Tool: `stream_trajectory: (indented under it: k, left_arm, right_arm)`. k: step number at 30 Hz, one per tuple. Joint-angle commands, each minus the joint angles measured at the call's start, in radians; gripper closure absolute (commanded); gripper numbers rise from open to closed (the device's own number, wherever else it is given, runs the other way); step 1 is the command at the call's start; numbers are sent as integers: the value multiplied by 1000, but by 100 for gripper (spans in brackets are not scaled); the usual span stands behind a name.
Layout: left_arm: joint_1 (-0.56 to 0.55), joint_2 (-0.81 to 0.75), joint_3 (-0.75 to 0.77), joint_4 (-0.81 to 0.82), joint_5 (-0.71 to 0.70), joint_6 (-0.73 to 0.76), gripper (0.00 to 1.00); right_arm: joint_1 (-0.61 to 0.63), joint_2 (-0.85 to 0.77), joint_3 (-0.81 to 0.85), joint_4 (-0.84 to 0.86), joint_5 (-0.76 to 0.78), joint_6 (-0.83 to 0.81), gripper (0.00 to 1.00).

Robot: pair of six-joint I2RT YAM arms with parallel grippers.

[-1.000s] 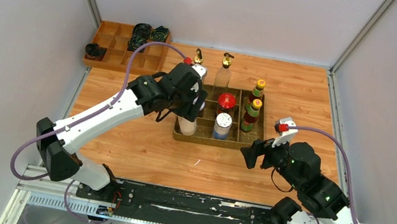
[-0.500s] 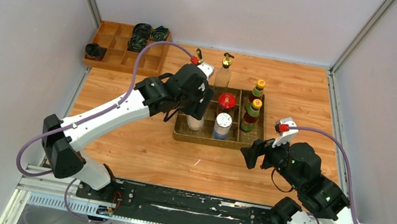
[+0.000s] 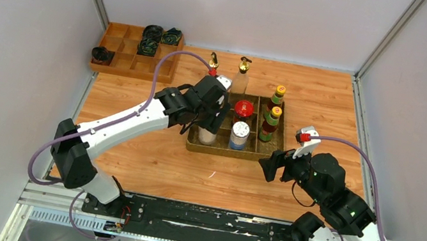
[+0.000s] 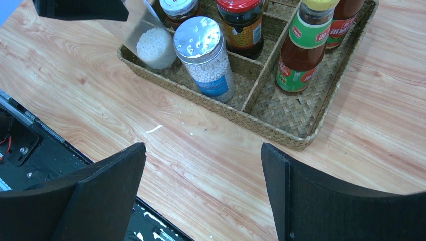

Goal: Organize the condiment bottles
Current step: Place the bottle in the storage box.

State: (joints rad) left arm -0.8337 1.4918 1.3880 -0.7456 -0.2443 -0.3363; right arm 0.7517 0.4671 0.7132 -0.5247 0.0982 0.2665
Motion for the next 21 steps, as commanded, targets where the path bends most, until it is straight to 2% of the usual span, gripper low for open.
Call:
stream_trajectory:
  k: [1, 21]
  left_arm:
    - [-5, -11, -32, 83, -24, 6, 45]
    - [-5, 25, -110, 173, -5, -3, 45]
  right_arm:
    - [-8, -7, -6, -17, 14, 3, 10]
    - [-7, -9, -9, -17, 11, 4, 10]
